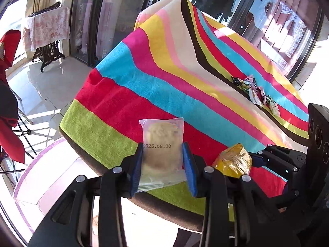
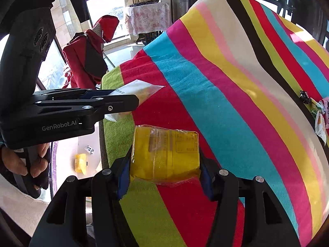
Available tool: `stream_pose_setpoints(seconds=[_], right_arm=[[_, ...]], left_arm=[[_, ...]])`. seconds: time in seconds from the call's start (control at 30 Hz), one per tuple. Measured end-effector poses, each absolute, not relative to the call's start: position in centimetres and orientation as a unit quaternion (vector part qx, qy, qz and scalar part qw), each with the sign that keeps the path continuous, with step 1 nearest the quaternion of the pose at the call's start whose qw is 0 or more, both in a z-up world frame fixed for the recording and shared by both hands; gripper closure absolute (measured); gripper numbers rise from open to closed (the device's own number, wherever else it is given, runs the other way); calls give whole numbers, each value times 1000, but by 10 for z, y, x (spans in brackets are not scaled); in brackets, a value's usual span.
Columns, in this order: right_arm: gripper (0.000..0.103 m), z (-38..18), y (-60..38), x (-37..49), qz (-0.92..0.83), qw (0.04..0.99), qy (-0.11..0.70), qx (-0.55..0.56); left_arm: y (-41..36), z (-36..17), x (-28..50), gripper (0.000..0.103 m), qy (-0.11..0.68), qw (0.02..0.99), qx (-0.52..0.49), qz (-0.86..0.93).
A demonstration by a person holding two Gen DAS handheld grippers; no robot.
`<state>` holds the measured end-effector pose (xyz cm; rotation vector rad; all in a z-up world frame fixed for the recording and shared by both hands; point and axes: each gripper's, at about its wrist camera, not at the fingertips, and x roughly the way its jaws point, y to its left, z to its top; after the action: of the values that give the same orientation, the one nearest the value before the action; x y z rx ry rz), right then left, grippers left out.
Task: Organize snacks
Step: 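Carry both packets over the white box and open both tools to drop them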
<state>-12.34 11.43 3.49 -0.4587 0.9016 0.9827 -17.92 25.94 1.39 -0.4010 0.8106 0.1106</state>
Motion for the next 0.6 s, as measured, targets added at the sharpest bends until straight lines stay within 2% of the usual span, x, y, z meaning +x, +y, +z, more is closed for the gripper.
stream_pose_setpoints(seconds=[0.53,0.6], right_arm=[[48,33,153,-188,558,693,388,-241],[45,32,154,-193,574,678,393,-236]], left_arm=[[306,10,-255,66,436,869,-191,134],[310,4,-255,57,458,857,-185,146]])
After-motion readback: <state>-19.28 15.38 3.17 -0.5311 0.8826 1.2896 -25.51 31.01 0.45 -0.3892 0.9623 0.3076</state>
